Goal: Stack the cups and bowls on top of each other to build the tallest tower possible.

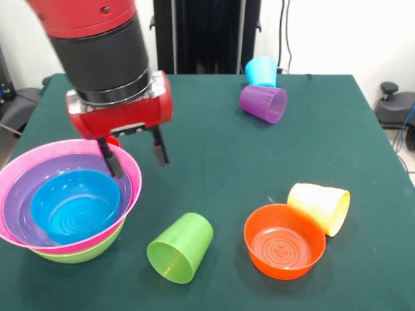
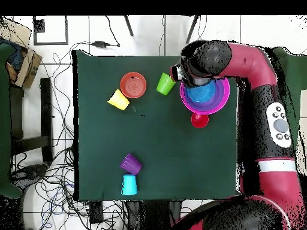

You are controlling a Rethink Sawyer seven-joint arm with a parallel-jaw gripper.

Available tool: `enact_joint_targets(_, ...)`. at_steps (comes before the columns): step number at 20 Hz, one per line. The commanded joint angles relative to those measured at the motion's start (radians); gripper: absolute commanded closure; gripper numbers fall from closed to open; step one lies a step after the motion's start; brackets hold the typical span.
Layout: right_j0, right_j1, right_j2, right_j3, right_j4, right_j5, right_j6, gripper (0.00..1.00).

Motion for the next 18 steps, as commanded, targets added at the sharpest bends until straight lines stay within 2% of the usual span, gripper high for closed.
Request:
enact_joint_targets(1,0.022,-0.053,-0.059,0.194,-0.029,-0.125,-0.021,0.00)
enact_joint_targets(10,0.044,-0.068,-0.090,0.271,-0.031,-0.233,0.068,0.00)
enact_joint_targets(18,0.085,-0.011,-0.122,0.252,-0.035,-0.316,0.104,0.00)
